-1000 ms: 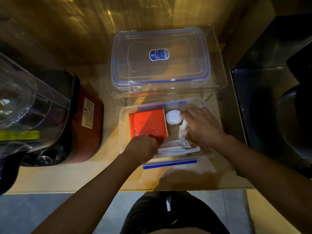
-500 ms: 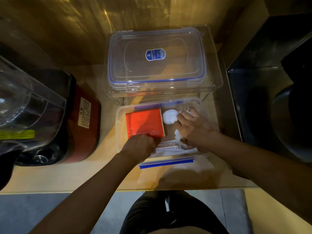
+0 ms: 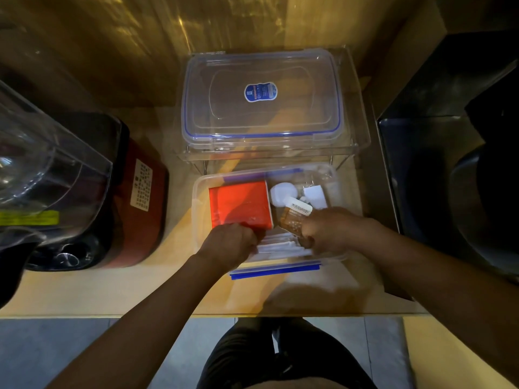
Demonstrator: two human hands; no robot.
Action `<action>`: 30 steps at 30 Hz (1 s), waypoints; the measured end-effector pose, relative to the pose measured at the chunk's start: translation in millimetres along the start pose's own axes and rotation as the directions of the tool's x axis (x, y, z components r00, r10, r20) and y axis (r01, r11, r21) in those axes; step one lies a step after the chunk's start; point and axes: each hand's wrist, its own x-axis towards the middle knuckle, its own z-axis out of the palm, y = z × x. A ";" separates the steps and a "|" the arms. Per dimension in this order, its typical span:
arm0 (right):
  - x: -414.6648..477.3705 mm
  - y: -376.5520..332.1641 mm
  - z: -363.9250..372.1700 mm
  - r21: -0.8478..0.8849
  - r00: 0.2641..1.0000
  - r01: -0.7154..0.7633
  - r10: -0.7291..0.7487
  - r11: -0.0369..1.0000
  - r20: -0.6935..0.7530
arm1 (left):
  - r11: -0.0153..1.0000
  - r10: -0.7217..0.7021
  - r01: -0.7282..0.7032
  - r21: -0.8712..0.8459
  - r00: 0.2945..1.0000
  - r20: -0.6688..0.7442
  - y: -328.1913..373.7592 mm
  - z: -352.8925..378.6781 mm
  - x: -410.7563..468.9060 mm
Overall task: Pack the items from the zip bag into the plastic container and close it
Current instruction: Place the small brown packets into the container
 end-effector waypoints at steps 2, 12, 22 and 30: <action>6.1 -2.7 8.4 -0.155 0.999 -0.024 0.027 0.988 0.018 | 1.000 0.008 -0.008 0.006 1.000 0.002 0.9 -1.0 0.0; 10.1 -10.0 7.5 0.203 0.999 -0.020 0.013 0.979 0.034 | 0.998 0.040 -0.038 0.049 0.998 -0.042 1.4 -0.2 -5.6; 12.6 -15.3 5.8 0.415 0.983 -0.182 0.164 0.891 0.079 | 0.999 0.029 -0.028 -0.035 0.999 0.028 -1.0 3.9 -7.0; 19.6 -12.0 8.5 0.542 0.970 -0.229 0.236 0.808 0.058 | 0.994 0.085 -0.086 -0.071 0.996 -0.022 0.8 0.9 -9.3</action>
